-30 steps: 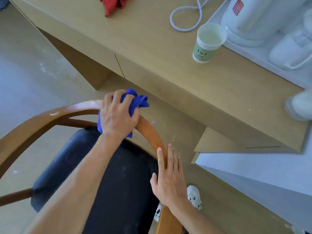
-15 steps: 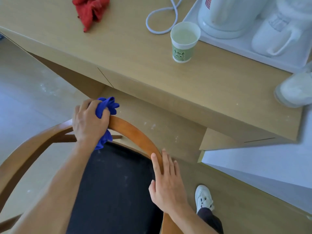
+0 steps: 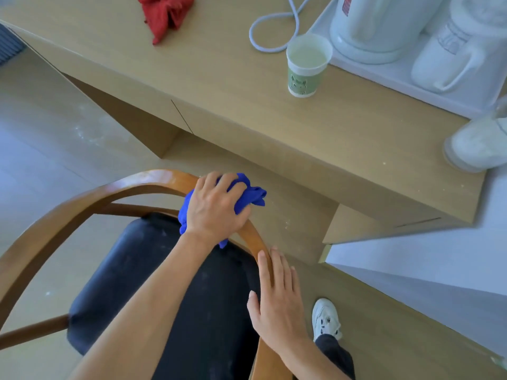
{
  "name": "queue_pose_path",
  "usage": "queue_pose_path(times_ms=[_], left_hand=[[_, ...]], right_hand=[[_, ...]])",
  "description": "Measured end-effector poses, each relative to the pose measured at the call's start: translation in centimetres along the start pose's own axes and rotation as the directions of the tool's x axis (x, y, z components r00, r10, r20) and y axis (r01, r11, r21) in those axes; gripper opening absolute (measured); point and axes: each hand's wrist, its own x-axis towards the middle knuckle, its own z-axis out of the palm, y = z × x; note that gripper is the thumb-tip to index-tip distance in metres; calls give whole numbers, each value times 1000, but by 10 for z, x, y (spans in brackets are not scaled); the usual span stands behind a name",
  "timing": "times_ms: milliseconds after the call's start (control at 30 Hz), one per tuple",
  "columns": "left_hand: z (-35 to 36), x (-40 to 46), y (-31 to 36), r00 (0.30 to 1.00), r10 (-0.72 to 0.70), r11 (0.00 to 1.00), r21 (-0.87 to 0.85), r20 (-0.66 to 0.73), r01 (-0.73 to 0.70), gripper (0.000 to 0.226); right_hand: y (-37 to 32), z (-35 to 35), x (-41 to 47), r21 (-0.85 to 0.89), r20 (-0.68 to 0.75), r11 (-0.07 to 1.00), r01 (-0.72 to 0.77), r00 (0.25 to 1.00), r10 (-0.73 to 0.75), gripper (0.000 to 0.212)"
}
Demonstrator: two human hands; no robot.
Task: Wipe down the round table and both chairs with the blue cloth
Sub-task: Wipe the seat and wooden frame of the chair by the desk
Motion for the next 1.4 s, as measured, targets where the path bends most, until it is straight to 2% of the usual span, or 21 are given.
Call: queue_pose_path(times_ms=[100, 167, 267, 400, 467, 500, 600, 733, 833, 900, 967, 1033, 1100, 1167, 1200, 1233, 1300, 1333, 1400], left_hand=[[0, -7, 14, 999, -31, 997, 64, -14, 32, 25], [5, -19, 35, 997, 55, 997, 52, 51, -58, 26], [18, -58, 83, 955, 241, 969, -90, 175, -228, 26], [28, -72, 88, 891, 399, 916, -145, 218, -374, 35], [26, -54, 67, 837, 508, 861, -91, 201, -501, 38], [25, -42, 54, 835, 522, 851, -41, 175, -523, 37], [20, -19, 23, 910, 407, 908, 77, 79, -413, 34], [14, -20, 20, 975, 218, 975, 58, -27, -217, 32], [0, -21, 33, 994, 21, 994, -105, -112, -33, 23], [-20, -22, 40, 967, -212, 932, -326, -142, 156, 23], [-46, -28, 46, 898, -434, 755, -570, -66, 323, 20], [-85, -38, 50, 790, -611, 512, -735, 52, 444, 21], [-130, -50, 49, 661, -724, 192, -863, 197, 467, 20], [-173, -63, 42, 568, -737, -189, -919, 366, 347, 11], [-189, -70, 37, 564, -697, -357, -896, 444, 264, 16], [-204, -76, 31, 576, -637, -506, -842, 512, 188, 23], [-231, -88, 20, 607, -512, -732, -679, 608, 62, 37], [-245, -93, 14, 626, -463, -797, -603, 628, 16, 41], [-267, -103, 1, 679, -416, -840, -542, 605, -31, 46]], right_hand=[[-4, 7, -38, 70, -55, 987, -146, 987, 150, 72], [-11, 11, -54, 116, -73, 964, -241, 965, 250, 74], [-16, 11, -60, 150, -77, 930, -335, 934, 348, 72], [-13, 14, -62, 141, -83, 924, -355, 926, 369, 73], [-14, 16, -63, 151, -103, 930, -335, 930, 352, 74], [-13, 17, -63, 152, -123, 935, -321, 933, 340, 76], [-11, 18, -61, 156, -83, 937, -313, 941, 328, 77], [-8, 9, -61, 141, 19, 945, -294, 956, 294, 76], [-5, -9, -61, 133, 54, 956, -261, 965, 256, 73], [-8, -31, -52, 170, 42, 966, -193, 981, 188, 70], [-15, -55, -34, 282, 59, 947, -151, 988, 140, 63], [-33, -95, -10, 490, 10, 867, -93, 995, 101, 43], [-62, -147, 12, 696, -59, 718, -13, 995, 75, 28], [-90, -196, 26, 846, -23, 533, 18, 1000, 3, 25], [-104, -217, 29, 889, 11, 457, 21, 998, -66, 25], [-116, -235, 32, 905, 43, 424, 19, 990, -136, 27], [-139, -261, 34, 886, 55, 461, 55, 974, -220, 33], [-150, -269, 35, 864, 43, 498, 78, 973, -228, 35], [-171, -281, 34, 823, 20, 558, 103, 978, -210, 38]])
